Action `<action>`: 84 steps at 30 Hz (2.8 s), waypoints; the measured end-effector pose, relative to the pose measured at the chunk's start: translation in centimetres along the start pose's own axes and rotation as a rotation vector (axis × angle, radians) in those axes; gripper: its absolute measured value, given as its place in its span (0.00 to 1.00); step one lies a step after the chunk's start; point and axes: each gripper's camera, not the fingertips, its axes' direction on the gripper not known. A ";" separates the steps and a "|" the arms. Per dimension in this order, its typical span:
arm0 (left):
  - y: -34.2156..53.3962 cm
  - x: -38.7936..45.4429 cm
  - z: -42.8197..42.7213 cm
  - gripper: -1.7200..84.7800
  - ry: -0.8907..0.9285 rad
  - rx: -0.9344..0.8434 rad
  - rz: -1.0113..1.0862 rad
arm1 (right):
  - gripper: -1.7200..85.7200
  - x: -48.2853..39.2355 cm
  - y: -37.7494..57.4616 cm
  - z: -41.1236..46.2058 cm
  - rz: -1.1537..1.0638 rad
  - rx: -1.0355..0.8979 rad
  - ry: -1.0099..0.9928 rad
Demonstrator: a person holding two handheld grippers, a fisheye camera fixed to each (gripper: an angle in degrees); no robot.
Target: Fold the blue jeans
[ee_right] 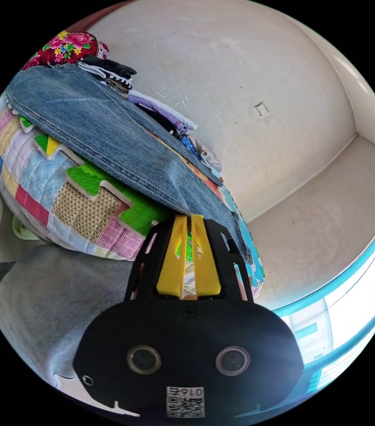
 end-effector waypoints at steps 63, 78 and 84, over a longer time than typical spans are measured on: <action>-15.9 -27.9 93.4 0.01 1.353 -0.229 0.148 | 0.02 -3.1 -86.3 60.4 -1.001 -0.669 -0.432; -12.7 -23.7 100.9 0.09 1.286 -0.368 0.034 | 0.04 -5.2 -82.1 71.0 -0.859 -0.710 -0.396; -1.8 -32.8 97.3 0.02 0.876 -0.205 -0.510 | 0.10 0.3 -73.4 71.4 -0.690 -0.528 -0.151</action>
